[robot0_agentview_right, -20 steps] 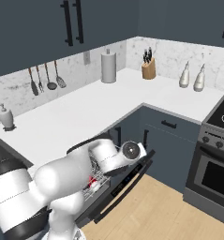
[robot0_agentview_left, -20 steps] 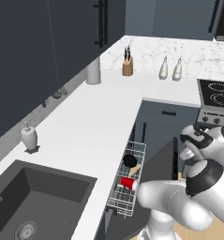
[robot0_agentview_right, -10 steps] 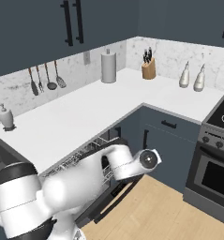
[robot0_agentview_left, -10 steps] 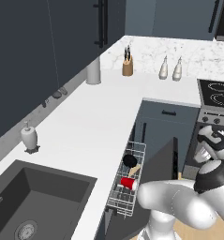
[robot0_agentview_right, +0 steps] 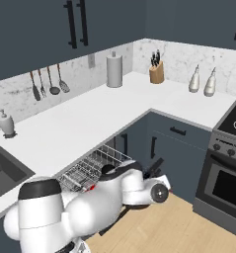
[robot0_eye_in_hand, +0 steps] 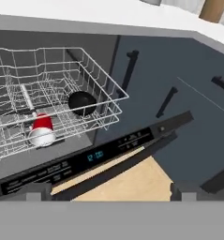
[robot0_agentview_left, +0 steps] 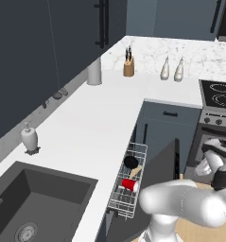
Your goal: Pick up the cup and bowl from the counter, place them in the dishwasher, and close the dishwasher door.
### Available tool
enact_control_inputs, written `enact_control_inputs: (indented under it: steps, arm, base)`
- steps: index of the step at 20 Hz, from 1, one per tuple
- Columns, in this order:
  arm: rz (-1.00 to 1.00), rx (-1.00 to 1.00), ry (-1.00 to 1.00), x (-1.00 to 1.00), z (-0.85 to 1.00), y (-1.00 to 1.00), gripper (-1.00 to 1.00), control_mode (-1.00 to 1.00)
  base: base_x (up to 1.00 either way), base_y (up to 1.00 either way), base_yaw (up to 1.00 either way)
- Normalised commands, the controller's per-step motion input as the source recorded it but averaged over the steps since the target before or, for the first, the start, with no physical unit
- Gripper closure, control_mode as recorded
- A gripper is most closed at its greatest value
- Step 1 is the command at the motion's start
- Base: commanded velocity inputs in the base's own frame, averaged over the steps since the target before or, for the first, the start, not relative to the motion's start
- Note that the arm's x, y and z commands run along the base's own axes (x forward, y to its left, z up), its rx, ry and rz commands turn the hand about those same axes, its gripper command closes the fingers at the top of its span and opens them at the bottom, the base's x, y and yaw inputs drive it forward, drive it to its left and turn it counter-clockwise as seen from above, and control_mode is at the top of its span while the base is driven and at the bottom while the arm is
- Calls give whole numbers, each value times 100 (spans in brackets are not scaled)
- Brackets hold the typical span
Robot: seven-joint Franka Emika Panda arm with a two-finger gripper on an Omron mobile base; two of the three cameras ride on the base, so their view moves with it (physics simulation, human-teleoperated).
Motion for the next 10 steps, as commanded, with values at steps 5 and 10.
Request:
enact_control_inputs:
  steps: [5, 10]
  arm:
    - [9, 28, -13, 17, -98, -4, -100, -100]
    - [9, 21, -15, 9, -78, -19, -100, -100]
  base:
    - [0, 0, 0]
    - [0, 0, 0]
